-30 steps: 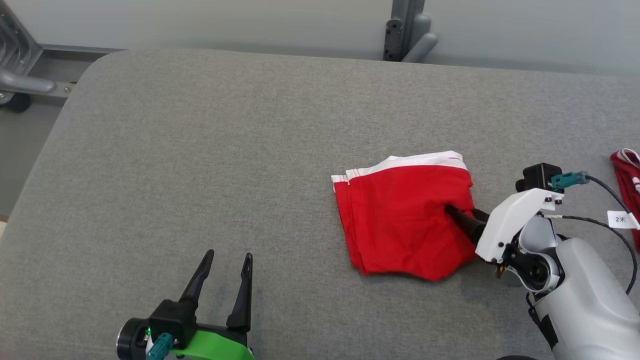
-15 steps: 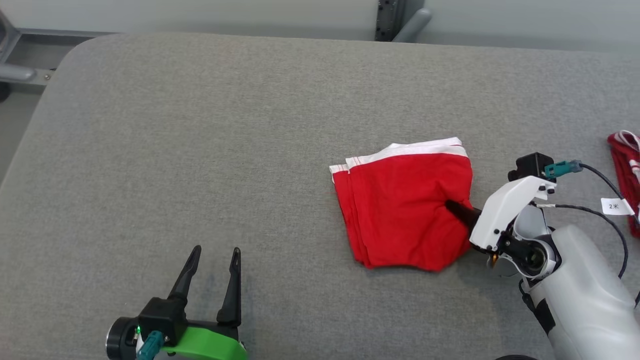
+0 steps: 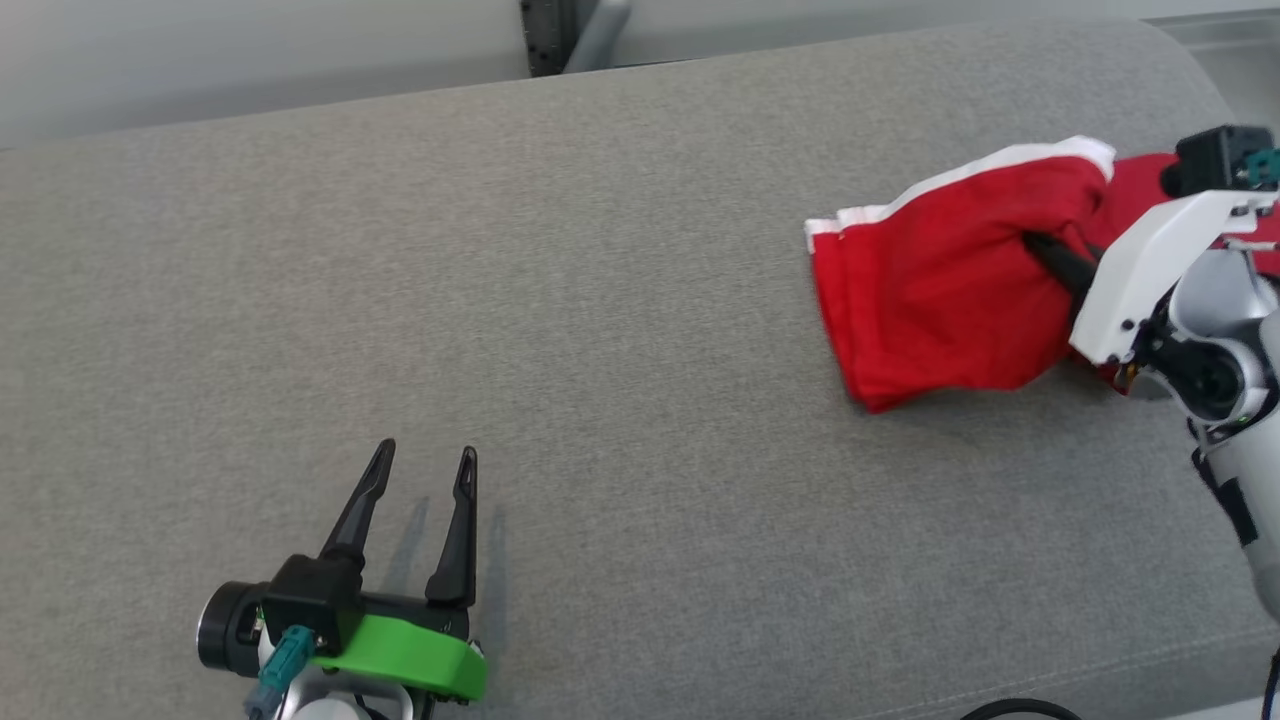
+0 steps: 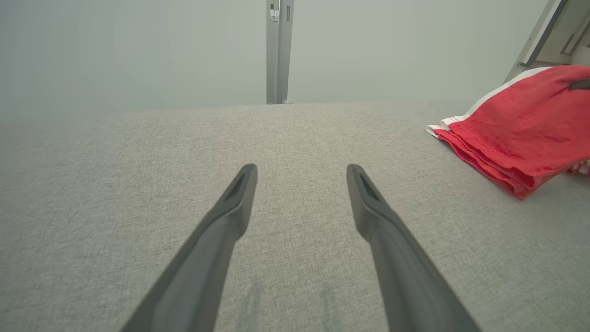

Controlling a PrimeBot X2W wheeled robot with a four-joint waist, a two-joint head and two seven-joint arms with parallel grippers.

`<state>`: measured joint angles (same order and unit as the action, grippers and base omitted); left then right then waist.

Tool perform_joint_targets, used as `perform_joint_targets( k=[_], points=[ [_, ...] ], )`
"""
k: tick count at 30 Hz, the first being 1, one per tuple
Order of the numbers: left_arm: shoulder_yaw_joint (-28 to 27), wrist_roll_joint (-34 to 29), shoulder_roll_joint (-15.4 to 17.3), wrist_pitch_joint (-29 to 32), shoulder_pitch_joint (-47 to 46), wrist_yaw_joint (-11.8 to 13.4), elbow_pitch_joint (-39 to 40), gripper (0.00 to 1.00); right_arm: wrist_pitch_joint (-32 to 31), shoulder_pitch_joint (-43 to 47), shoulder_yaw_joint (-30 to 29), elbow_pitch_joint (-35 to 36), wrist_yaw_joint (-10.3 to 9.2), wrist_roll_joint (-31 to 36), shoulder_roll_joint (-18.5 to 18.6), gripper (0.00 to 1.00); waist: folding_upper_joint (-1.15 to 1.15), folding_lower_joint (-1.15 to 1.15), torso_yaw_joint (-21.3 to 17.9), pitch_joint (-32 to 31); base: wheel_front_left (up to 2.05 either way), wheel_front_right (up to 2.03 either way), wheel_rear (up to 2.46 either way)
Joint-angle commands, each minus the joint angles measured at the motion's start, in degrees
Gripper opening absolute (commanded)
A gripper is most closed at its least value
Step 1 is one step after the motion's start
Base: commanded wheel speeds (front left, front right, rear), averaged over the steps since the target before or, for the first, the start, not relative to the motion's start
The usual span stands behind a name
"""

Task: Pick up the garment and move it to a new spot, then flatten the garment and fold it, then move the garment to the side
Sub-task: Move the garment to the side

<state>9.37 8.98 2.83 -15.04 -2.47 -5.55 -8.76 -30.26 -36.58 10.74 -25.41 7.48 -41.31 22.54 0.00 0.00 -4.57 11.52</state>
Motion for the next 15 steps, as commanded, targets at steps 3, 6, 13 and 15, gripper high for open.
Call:
perform_joint_targets(
  k=[3,6,13,15],
  points=[
    [0.2,-0.7,0.2,-0.2,-2.1,-0.5,0.0,1.00,-2.9,-2.8,-0.3,2.6,0.01,1.2,2.8,0.00,0.00,0.00,-5.6,3.2,0.00,0.00,0.00],
    [0.4,-0.7,0.2,-0.2,-2.9,-0.6,-0.2,1.00,-6.5,-4.4,-0.3,4.6,0.01,1.4,4.8,0.00,0.00,0.00,-5.1,4.1,0.00,0.00,0.00],
    [0.5,-0.2,0.2,-0.2,-3.7,-0.9,-0.9,1.00,-11.5,-7.2,-1.5,7.2,0.01,1.7,6.6,0.00,0.00,0.00,-1.6,5.5,0.00,0.00,0.00],
    [0.6,0.2,0.2,-0.2,-3.9,-0.8,-0.9,1.00,-12.4,-7.9,-1.0,7.9,0.01,1.2,6.3,0.00,0.00,0.00,-0.3,5.6,0.00,0.00,0.00]
  ],
)
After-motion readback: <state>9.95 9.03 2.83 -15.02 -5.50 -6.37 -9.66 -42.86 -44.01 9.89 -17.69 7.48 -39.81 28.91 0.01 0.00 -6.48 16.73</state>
